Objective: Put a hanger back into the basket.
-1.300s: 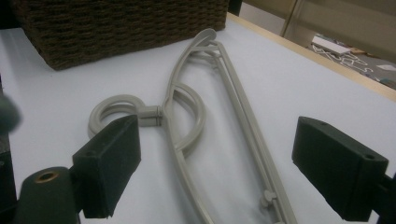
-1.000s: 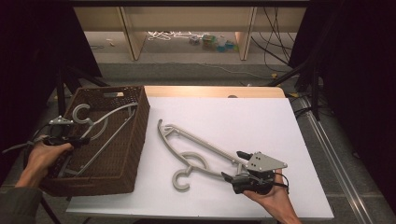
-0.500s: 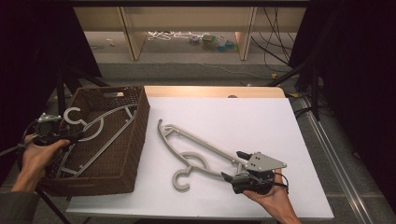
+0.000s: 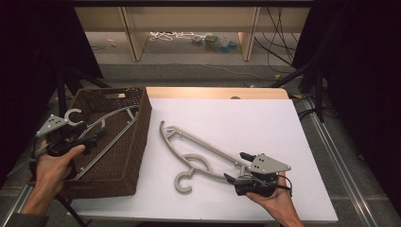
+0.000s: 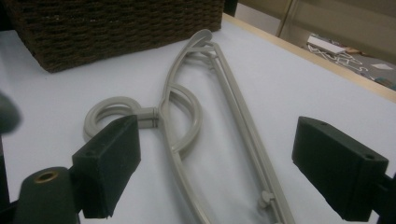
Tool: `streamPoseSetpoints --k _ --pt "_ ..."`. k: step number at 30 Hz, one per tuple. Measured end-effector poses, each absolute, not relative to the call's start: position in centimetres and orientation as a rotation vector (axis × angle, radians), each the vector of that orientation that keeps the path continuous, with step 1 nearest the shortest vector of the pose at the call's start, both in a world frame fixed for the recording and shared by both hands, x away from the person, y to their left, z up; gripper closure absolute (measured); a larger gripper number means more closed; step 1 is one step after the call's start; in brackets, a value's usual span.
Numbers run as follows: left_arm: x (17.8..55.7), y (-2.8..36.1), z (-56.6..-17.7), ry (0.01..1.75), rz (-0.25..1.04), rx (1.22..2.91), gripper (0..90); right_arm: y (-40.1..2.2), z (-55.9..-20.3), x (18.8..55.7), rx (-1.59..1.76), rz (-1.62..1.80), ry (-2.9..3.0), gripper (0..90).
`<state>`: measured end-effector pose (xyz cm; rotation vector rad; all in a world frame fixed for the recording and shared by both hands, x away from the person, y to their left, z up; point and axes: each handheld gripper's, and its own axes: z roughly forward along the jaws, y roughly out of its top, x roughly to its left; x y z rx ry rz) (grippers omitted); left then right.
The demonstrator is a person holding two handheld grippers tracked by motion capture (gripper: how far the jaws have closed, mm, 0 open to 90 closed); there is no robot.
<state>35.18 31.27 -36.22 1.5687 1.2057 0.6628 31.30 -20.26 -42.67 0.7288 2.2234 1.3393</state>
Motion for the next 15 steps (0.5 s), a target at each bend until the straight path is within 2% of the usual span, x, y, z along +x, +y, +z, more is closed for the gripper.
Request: streamPoseSetpoints --k 4,15 --pt "33.9 27.9 -36.2 1.085 0.638 1.508 18.4 -20.3 -42.6 31.1 0.748 1.366 2.189 16.2" --pt "31.3 22.2 -37.9 0.911 0.579 1.526 17.5 -20.6 -42.4 31.1 0.769 1.413 2.149 16.2"
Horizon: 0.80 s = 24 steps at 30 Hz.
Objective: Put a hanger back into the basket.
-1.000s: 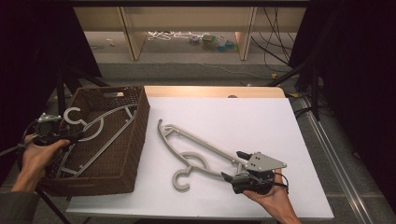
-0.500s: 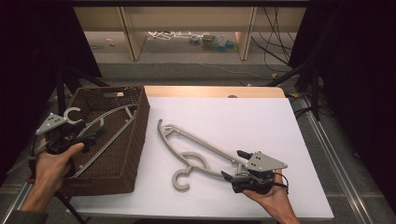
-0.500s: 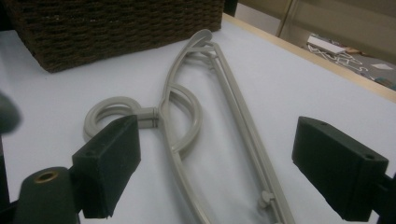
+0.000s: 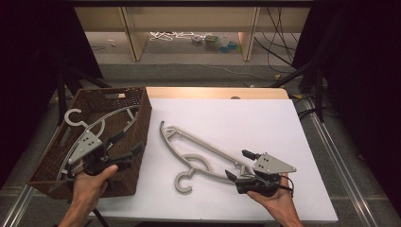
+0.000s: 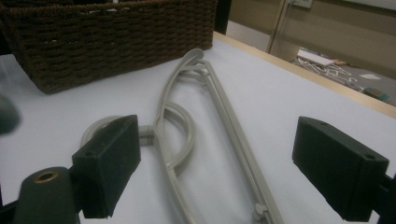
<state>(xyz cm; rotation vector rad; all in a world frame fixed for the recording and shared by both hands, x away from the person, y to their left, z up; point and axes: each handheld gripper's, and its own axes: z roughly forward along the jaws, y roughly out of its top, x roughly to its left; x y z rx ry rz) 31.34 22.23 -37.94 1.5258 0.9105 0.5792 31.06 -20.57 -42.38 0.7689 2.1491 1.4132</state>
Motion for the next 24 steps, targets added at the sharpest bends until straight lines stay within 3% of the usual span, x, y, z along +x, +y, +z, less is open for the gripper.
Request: streamPoseSetpoints --k 10,24 --pt "29.4 18.2 -41.2 0.799 0.551 1.614 18.2 -21.0 -42.4 31.3 0.767 1.459 2.095 16.0" --pt "29.4 18.5 -44.0 0.76 0.582 1.668 17.7 -21.0 -42.4 30.9 0.79 1.489 2.108 15.9"
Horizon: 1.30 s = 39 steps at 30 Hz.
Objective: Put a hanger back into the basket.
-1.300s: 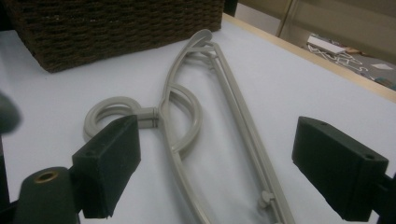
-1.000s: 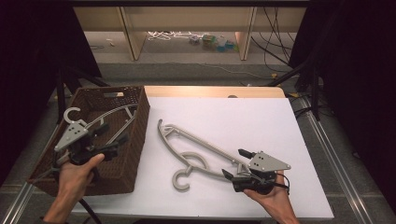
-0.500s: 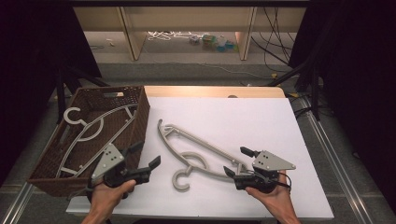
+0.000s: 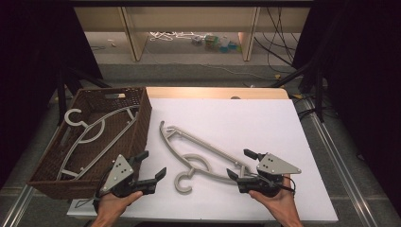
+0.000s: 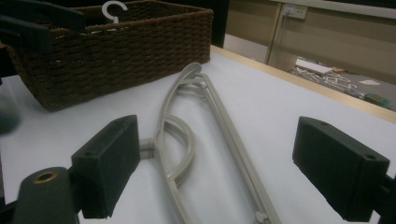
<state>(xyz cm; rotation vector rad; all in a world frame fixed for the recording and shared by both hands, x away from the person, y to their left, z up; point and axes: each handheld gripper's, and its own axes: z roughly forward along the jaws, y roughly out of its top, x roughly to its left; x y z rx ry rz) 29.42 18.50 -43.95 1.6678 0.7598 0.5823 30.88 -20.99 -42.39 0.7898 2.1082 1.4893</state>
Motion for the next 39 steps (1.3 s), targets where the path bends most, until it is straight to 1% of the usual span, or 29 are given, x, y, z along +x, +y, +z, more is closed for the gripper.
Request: streamPoseSetpoints --k 2,7,15,20,25,37,38,39 --pt "29.5 18.3 -44.3 0.775 0.557 1.669 17.2 -21.0 -42.4 30.8 0.783 1.483 2.11 15.9" --pt "29.4 18.1 -44.3 0.747 0.557 1.669 16.9 -20.8 -42.6 30.8 0.787 1.482 2.121 15.9" --pt "29.4 18.2 -44.3 0.769 0.547 1.673 16.7 -20.6 -43.0 31.1 0.774 1.46 2.168 15.9" --pt "29.3 18.0 -44.2 0.739 0.547 1.688 16.8 -18.9 -43.6 31.8 0.672 1.333 2.32 16.4" --pt "29.1 17.9 -44.3 0.738 0.548 1.69 16.8 -17.5 -44.0 32.8 0.65 1.246 2.423 18.0" --pt "29.2 17.9 -44.4 0.725 0.55 1.7 16.9 -14.8 -46.0 35.4 0.603 0.976 2.683 38.7" --pt "29.2 17.9 -44.4 0.736 0.545 1.697 16.9 -14.7 -46.2 35.6 0.605 0.962 2.684 41.6" --pt "29.2 17.9 -44.4 0.736 0.545 1.697 16.9 -14.7 -46.2 35.6 0.605 0.962 2.684 41.6"
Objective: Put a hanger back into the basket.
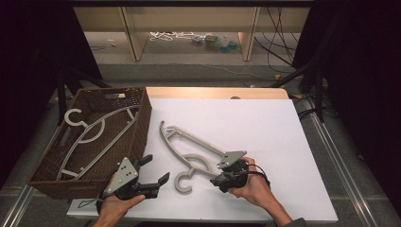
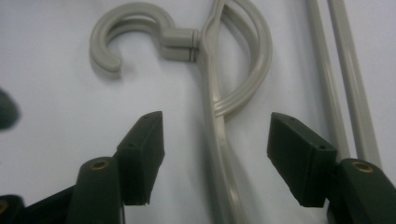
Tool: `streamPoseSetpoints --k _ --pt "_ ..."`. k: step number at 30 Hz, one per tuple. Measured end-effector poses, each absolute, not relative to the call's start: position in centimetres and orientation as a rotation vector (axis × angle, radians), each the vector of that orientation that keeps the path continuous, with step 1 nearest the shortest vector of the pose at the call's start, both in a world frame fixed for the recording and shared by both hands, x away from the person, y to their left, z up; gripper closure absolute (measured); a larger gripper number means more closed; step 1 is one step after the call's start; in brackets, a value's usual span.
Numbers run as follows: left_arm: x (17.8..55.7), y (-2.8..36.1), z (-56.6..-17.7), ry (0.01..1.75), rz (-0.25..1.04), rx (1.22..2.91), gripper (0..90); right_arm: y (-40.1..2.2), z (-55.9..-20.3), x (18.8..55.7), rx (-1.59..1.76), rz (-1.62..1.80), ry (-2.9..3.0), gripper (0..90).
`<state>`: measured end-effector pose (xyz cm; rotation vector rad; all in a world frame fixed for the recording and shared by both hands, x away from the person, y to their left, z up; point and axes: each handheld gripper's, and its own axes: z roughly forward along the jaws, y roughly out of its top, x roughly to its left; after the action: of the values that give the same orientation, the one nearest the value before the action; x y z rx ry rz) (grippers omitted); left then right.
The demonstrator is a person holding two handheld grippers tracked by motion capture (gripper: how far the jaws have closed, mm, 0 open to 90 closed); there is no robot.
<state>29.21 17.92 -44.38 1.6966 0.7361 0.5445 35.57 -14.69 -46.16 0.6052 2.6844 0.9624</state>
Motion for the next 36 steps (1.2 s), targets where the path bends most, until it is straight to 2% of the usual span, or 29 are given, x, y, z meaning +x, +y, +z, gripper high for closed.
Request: streamPoseSetpoints --k 15,18,36 --pt "29.2 17.9 -44.4 0.713 0.544 1.712 17.0 -12.9 -47.2 37.4 0.537 0.785 2.835 75.7" --pt "29.2 17.9 -44.3 0.712 0.542 1.711 17.0 -12.8 -47.0 37.3 0.528 0.764 2.828 79.9" --pt "29.2 18.0 -44.3 0.711 0.541 1.712 17.7 -12.6 -46.0 36.9 0.501 0.732 2.821 81.0"
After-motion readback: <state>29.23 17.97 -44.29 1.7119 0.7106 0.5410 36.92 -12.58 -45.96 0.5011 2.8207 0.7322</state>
